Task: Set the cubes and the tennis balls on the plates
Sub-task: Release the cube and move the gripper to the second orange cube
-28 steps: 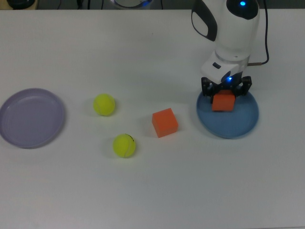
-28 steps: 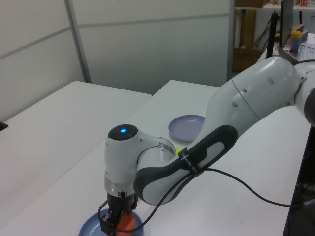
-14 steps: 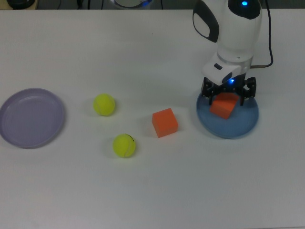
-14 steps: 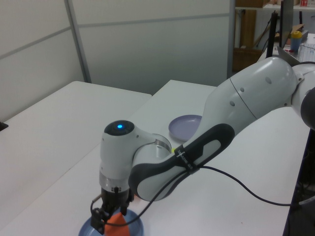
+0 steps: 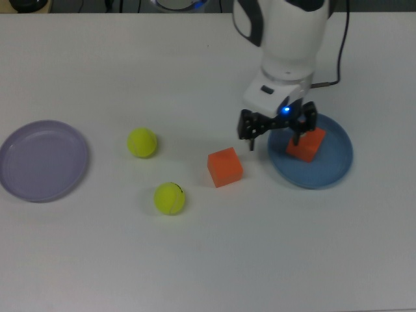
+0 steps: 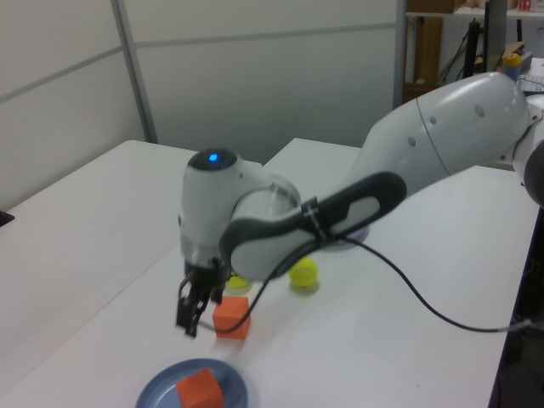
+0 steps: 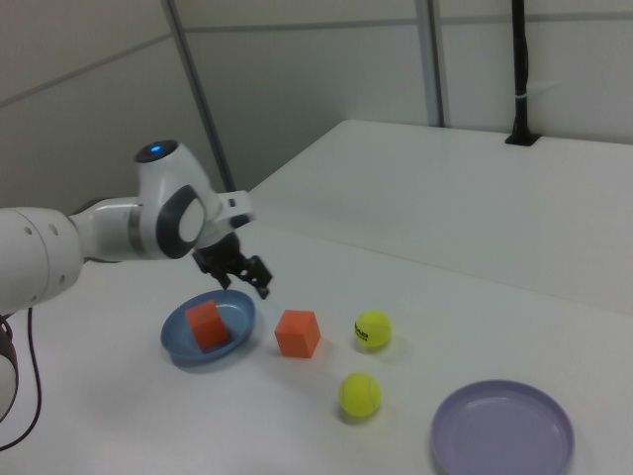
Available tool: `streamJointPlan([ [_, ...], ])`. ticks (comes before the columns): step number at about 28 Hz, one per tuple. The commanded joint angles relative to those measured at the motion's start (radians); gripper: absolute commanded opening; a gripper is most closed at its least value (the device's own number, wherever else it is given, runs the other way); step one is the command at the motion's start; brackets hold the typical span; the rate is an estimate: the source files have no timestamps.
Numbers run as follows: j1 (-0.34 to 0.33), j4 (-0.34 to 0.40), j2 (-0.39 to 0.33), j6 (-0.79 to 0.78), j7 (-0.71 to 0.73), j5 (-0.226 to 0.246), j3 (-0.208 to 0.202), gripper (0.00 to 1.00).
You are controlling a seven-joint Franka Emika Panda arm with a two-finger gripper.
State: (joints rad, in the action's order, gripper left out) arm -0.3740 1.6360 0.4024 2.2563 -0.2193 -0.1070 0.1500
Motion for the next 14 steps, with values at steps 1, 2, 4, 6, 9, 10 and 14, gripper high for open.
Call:
streamJointPlan([
  [1, 0.0, -0.033, -0.011, -0.092, 0.225, 0.088, -0.079, 1.0],
  [2, 0.0, -0.042, -0.011, -0.106, 0.254, 0.105, -0.095, 1.0],
  [4, 0.0, -0.064, -0.01, -0.132, 0.322, 0.154, -0.142, 1.0],
  [6, 0.0, -0.065, -0.01, -0.133, 0.357, 0.176, -0.162, 1.0],
  [9, 0.0, -0.065, -0.004, -0.133, 0.396, 0.19, -0.182, 1.0],
  [10, 0.0, -0.065, -0.002, -0.133, 0.396, 0.19, -0.187, 1.0],
  [14, 0.0, -0.062, 0.009, -0.133, 0.402, 0.193, -0.19, 1.0],
])
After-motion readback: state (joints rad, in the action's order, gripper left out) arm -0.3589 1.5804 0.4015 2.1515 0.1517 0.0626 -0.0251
